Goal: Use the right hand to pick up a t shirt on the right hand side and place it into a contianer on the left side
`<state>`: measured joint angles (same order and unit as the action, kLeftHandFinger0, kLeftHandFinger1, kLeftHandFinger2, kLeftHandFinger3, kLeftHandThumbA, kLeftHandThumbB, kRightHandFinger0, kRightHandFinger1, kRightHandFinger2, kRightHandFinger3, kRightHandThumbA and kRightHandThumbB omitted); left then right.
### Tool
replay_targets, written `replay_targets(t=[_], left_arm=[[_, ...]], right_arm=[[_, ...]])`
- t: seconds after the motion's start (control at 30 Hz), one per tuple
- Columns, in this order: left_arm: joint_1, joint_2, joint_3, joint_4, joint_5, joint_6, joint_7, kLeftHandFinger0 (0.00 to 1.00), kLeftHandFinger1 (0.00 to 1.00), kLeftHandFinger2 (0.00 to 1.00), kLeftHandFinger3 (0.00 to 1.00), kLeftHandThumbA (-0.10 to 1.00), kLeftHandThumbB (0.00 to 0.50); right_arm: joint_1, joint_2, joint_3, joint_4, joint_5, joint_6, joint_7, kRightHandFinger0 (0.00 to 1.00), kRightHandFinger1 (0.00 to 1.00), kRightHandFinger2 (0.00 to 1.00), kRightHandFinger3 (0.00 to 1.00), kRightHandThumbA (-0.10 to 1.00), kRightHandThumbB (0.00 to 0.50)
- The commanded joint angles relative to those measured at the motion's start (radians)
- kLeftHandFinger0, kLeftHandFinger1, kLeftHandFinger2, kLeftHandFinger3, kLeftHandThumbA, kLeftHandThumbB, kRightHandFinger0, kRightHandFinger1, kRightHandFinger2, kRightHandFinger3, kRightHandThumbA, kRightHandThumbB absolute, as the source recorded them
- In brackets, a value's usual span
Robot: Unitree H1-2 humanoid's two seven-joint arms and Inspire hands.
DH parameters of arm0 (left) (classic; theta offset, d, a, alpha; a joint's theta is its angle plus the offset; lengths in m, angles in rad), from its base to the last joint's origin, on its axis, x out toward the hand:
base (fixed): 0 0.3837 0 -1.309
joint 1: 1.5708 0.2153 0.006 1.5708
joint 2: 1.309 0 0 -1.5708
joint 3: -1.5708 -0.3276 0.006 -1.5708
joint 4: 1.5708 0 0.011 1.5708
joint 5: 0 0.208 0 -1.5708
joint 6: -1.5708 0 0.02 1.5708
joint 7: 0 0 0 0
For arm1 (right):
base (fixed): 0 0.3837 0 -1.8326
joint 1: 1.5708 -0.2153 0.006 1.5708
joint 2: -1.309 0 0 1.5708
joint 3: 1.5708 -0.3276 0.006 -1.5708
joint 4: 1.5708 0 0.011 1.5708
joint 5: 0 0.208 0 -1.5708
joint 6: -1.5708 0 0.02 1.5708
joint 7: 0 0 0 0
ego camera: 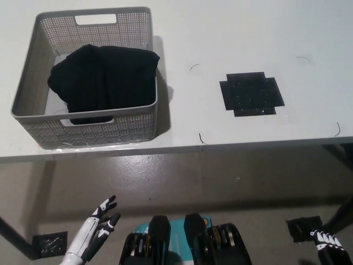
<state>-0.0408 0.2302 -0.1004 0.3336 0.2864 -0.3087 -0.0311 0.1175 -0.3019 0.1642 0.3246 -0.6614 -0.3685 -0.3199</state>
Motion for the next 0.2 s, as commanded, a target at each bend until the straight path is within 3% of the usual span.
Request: replay_targets(t=[0.0, 0.17], left_arm=[[-0.014, 0.020, 0.007, -0.032, -0.005, -0.010, 0.002, 0.72, 0.82, 0.97, 1.00, 1.00, 0.379], [-0.008, 0.023, 0.006, -0.037, -0.006, -0.009, -0.001, 0.74, 0.82, 0.97, 1.00, 1.00, 0.376]], right_arm=[[-0.011, -0.005, 0.001, -0.003, 0.005, -0.021, -0.020, 1.00, 1.00, 1.00, 1.00, 0.82, 0.260], [-0.003, -0.005, 0.002, -0.007, 0.006, -0.024, -0.020, 1.00, 1.00, 1.00, 1.00, 0.84, 0.269]])
